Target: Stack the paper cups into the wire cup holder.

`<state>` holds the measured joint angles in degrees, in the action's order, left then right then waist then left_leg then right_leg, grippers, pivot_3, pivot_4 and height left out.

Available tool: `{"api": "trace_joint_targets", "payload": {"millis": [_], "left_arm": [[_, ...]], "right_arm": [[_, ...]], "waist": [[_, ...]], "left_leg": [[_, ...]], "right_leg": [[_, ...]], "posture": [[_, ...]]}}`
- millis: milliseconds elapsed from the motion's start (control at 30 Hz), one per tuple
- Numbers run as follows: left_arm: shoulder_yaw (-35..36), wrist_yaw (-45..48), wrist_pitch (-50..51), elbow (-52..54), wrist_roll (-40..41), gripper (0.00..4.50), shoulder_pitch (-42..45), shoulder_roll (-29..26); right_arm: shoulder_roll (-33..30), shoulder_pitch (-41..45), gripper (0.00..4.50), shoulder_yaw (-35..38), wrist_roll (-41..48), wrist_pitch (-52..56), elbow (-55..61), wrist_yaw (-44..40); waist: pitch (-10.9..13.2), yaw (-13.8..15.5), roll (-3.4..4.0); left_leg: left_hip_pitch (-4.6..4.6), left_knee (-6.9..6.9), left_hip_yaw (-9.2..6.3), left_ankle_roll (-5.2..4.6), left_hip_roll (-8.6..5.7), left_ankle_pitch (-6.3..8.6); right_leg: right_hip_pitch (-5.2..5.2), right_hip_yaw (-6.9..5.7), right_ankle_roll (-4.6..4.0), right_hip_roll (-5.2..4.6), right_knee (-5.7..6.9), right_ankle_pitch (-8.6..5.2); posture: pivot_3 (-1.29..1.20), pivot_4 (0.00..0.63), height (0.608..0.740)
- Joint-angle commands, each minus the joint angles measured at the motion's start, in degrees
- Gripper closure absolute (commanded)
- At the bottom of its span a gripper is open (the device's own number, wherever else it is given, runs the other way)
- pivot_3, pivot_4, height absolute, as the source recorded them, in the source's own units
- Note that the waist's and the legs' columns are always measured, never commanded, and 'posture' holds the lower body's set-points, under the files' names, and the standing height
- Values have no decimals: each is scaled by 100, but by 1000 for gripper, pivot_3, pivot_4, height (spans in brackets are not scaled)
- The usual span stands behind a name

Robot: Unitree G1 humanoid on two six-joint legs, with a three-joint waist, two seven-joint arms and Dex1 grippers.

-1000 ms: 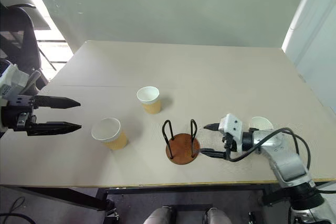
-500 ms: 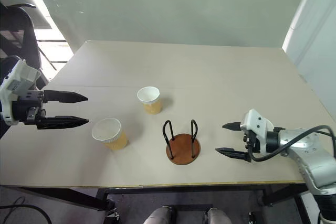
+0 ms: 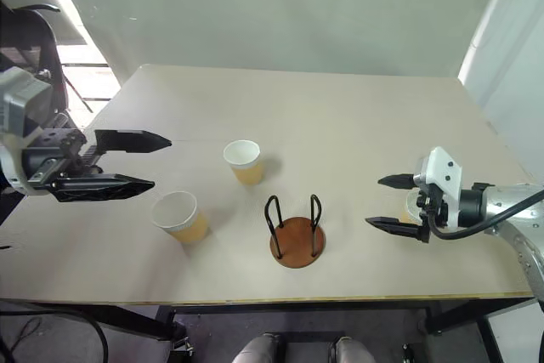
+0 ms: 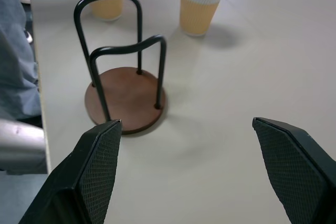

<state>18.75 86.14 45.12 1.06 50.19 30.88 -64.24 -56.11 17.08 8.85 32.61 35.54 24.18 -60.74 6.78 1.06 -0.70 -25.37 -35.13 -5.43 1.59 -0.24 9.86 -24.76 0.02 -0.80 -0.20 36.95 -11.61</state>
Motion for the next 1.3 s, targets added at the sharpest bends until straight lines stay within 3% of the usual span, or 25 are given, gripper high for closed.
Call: {"api": "trace_joint_targets", "payload": {"millis": [33, 267, 467, 1033, 1300], "left_arm": [[159, -220, 48, 335, 188, 0, -6, 94], [-3, -289, -171, 480, -30, 0, -251, 179], [-43, -303, -282, 506, -140, 0, -383, 158], [405, -550, -129, 901, -6, 0, -990, 43], [582, -648, -59, 1022, 85, 0, -1172, -7]], "right_arm": [[-389, 124, 402, 403, -28, 54, -139, -52], [-1184, -331, 402, 355, -493, 112, -514, -209], [-1388, -622, 402, 266, -604, 134, -451, -370], [-1243, -33, 402, -1042, -1699, -487, -1173, -533], [-937, 243, 402, -1529, -2090, -664, -1376, -608]], "waist": [[0, 4, 0], [1, 33, 1], [1, 24, 2], [2, 21, 3], [2, 14, 3]], "left_leg": [[0, -2, 0, -7, 0, -4], [19, -3, 0, -10, -5, 0], [23, -3, 1, -9, -5, 4], [27, -4, 2, -26, -5, 12], [35, -3, 2, -16, -4, 21]], "right_leg": [[2, 0, 6, 0, -2, -1], [30, 3, 45, -4, -8, -27], [34, 5, 61, -2, -7, -39], [39, 6, 66, -2, -8, -44], [41, 6, 26, -1, -5, -26]], "posture": [[0, 150, 740], [0, 150, 740], [0, 150, 740], [0, 150, 740], [0, 150, 740]]}}
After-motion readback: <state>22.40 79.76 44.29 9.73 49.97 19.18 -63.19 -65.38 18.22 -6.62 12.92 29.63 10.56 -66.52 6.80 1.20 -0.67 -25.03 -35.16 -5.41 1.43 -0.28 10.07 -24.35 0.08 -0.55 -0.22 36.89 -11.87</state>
